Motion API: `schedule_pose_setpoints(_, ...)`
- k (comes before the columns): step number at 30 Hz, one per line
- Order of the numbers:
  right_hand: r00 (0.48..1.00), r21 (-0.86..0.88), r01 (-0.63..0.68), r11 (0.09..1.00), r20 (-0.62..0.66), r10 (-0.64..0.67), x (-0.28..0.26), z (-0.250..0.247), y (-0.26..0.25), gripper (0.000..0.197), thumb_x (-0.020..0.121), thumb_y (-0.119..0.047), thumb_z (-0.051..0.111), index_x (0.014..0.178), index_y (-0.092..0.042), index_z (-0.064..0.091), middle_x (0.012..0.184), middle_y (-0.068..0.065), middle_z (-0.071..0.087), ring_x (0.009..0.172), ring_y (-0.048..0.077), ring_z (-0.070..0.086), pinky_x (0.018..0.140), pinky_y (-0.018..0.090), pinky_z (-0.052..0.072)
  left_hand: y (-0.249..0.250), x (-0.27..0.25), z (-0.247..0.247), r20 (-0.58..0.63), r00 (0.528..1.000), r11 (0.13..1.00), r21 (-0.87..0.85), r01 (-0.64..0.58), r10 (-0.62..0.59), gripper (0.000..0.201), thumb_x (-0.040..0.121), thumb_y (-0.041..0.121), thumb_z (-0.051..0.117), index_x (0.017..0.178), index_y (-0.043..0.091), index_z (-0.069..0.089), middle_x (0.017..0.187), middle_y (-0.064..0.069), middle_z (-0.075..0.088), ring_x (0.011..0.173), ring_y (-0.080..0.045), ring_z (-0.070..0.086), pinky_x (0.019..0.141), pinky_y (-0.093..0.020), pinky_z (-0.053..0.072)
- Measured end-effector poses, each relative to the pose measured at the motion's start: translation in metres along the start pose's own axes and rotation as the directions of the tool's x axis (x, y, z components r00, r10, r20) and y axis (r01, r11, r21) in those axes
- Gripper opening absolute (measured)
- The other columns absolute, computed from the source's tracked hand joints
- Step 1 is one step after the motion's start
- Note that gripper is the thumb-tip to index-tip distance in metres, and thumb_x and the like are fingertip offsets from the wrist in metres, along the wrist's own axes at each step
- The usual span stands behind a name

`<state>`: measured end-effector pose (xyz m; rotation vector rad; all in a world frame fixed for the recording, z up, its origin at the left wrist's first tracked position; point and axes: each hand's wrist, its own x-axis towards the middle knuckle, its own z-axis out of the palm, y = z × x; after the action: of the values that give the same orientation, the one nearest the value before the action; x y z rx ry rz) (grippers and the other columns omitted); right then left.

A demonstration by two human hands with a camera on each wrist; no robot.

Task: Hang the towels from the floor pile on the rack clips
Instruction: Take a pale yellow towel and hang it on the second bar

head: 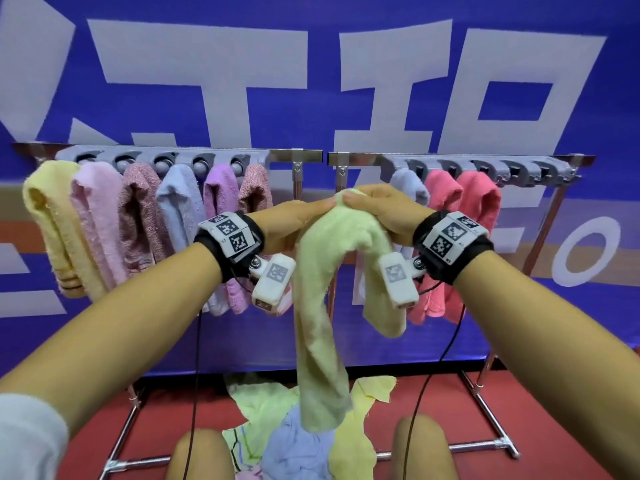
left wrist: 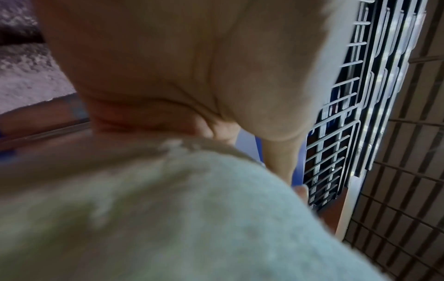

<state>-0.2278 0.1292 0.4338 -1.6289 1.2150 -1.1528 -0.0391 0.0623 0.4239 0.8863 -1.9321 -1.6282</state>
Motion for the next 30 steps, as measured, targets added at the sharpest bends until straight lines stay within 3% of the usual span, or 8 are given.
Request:
schedule_pose_setpoints(5,0.981,0.175,-0.031,0.984,-0.183,0.063,-0.017,-0.036,0.005,0.032,0.095,-0.018,0.06,0.116,0.004,0.049,0.088,0.014,0.067,0.071,0.018,0.069,0.07,0.04,0.061,-0.013,0.005,0.01,0.076,0.996,0.998,-0.05,0.041,-0.037,0.051,0.084,0.044,0.059,0.11,0.002,0.067,0.104,-0.015,0.073,0.094,-0.028,0.068,0.084,-0.038,0.056)
schedule_pose_setpoints(9,0.961,-0.043,-0.051,0.998,-0.276,0.038,-0.026,-0.045,0.019,0.021,0.096,-0.015,0.058,0.098,0.005,0.062,0.076,0.006,0.061,0.064,0.009,0.059,0.067,0.027,0.049,0.004,0.011,0.033,0.101,0.995,0.994,-0.109,0.01,0.001,0.036,0.102,0.033,0.046,0.104,0.002,0.065,0.077,-0.006,0.073,0.067,-0.016,0.069,0.058,-0.026,0.055)
schedule_pose_setpoints(11,0.954,-0.101,-0.063,0.993,-0.297,0.03,-0.027,-0.038,0.024,0.025,0.096,-0.018,0.057,0.077,-0.006,0.064,0.067,-0.001,0.059,0.061,0.006,0.054,0.068,0.026,0.045,0.016,0.018,0.048,0.146,0.988,0.993,-0.118,-0.022,0.039,0.04,0.103,0.032,0.045,0.115,-0.001,0.063,0.092,-0.01,0.075,0.082,-0.018,0.071,0.068,-0.029,0.058)
schedule_pose_setpoints(13,0.955,0.042,-0.081,0.996,-0.281,0.089,-0.026,-0.028,0.027,0.023,0.095,-0.027,0.055,0.079,-0.016,0.068,0.071,-0.003,0.065,0.064,0.009,0.059,0.071,0.027,0.047,0.022,0.027,0.06,0.187,0.979,0.993,-0.105,-0.057,0.076,0.046,0.1,0.033,0.05,0.123,-0.005,0.059,0.111,-0.017,0.071,0.103,-0.025,0.068,0.084,-0.035,0.057)
schedule_pose_setpoints(16,0.947,0.285,-0.058,0.957,-0.287,0.143,-0.025,-0.025,0.025,0.018,0.077,-0.035,0.056,0.076,-0.022,0.069,0.066,-0.004,0.063,0.058,0.009,0.058,0.059,0.024,0.045,0.029,0.037,0.071,0.155,0.985,0.995,-0.071,-0.064,0.074,0.048,0.093,0.037,0.059,0.115,-0.005,0.063,0.096,-0.014,0.073,0.087,-0.023,0.069,0.074,-0.034,0.057)
schedule_pose_setpoints(20,0.969,0.297,-0.082,0.951,-0.198,0.146,-0.032,-0.04,0.03,0.027,0.097,-0.035,0.047,0.089,-0.024,0.07,0.073,-0.004,0.062,0.066,0.011,0.058,0.07,0.029,0.048,0.032,0.044,0.073,0.113,0.99,0.996,-0.044,-0.078,0.083,0.042,0.089,0.037,0.064,0.1,-0.004,0.069,0.085,-0.014,0.073,0.076,-0.023,0.068,0.067,-0.032,0.057)
schedule_pose_setpoints(24,0.966,0.28,-0.149,0.948,-0.165,0.2,-0.042,-0.058,0.037,0.024,0.098,-0.017,0.05,0.108,-0.006,0.068,0.114,0.015,0.069,0.105,0.024,0.065,0.099,0.038,0.049,0.024,0.054,0.076,0.155,0.987,0.999,-0.033,-0.032,0.037,0.055,0.087,0.039,0.067,0.111,-0.01,0.065,0.099,-0.023,0.069,0.088,-0.031,0.067,0.078,-0.039,0.056)
schedule_pose_setpoints(30,0.96,0.264,-0.102,0.959,-0.226,0.165,-0.059,-0.093,0.043,0.028,0.102,-0.016,0.043,0.104,0.001,0.066,0.094,0.011,0.073,0.086,0.019,0.07,0.078,0.03,0.056,0.018,0.077,0.104,0.254,0.967,0.998,-0.057,-0.01,0.024,0.034,0.097,0.03,0.057,0.105,-0.002,0.068,0.098,-0.019,0.071,0.087,-0.028,0.07,0.081,-0.038,0.058)
